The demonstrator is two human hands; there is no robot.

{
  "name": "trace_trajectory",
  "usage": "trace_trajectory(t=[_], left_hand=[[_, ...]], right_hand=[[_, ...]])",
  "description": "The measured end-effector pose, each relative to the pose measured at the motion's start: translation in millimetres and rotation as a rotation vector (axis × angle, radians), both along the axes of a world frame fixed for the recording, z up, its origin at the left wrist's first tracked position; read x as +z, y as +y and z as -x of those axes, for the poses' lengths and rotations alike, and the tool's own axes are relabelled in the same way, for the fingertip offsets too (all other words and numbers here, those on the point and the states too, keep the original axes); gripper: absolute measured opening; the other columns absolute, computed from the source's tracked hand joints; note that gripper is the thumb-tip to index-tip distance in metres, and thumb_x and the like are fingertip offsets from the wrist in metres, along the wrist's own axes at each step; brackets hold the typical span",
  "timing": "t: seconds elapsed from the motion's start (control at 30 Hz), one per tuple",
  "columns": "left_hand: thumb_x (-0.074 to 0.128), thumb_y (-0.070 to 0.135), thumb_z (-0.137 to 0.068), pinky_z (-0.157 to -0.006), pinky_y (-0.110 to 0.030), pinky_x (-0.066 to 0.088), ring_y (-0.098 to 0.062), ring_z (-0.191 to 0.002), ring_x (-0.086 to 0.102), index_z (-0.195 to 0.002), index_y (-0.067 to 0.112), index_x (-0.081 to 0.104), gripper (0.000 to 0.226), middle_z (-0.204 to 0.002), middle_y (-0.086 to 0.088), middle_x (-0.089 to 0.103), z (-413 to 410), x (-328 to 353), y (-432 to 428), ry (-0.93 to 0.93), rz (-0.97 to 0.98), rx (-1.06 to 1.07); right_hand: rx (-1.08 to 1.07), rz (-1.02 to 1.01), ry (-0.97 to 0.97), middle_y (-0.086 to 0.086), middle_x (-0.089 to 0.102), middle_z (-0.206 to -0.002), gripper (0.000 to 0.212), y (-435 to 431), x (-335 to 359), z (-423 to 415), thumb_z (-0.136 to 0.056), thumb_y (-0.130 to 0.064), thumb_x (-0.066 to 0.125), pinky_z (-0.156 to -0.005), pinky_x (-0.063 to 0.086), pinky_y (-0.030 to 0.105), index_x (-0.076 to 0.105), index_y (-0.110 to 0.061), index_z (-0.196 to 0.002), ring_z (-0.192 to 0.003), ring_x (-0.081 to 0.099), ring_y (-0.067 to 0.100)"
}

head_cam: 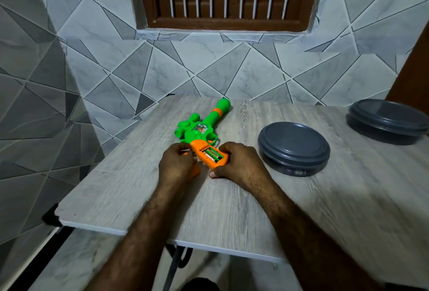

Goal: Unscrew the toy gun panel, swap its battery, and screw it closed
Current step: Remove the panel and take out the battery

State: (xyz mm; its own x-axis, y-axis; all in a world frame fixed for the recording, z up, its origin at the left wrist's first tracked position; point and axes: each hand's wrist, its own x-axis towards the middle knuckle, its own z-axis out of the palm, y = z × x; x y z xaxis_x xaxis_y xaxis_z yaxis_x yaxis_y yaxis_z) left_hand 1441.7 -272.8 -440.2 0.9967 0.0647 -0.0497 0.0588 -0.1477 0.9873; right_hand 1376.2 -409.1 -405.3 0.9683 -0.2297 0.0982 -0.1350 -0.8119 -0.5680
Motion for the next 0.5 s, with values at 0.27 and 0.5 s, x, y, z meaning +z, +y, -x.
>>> trace_trajectory(t=[0.27, 0.5], left_hand=[[0.065, 0.015, -0.080, -0.092, -0.045, 0.050, -0.032, -0.107, 0.059, -0.121, 0.016, 0.061, 0.041, -0.116, -0.013, 0.062, 14.8, 7.6, -6.1, -0.200, -0.322, -0.064], [0.062, 0.028, -0.078, -0.095, -0.050, 0.047, -0.035, -0.111, 0.055, -0.125, 0.016, 0.055, 0.048, -0.123, -0.014, 0.056, 14.3, 7.5, -7.6, -0.157, -0.444, -0.110]], right_hand=[[-0.019, 0.016, -0.022, 0.005, 0.065, -0.125, 0.045, -17.4, 9.6, 0.9, -0.088, -0.043, 0.065, -0.096, 0.049, 0.034, 0.061, -0.021, -0.127, -0.112, 0.060, 0.021], [-0.052, 0.452, 0.099, 0.012, 0.065, -0.115, 0.027, -26.1, 9.1, 2.5, -0.093, -0.016, 0.054, -0.087, 0.054, 0.036, 0.062, -0.017, -0.120, -0.101, 0.061, 0.028]])
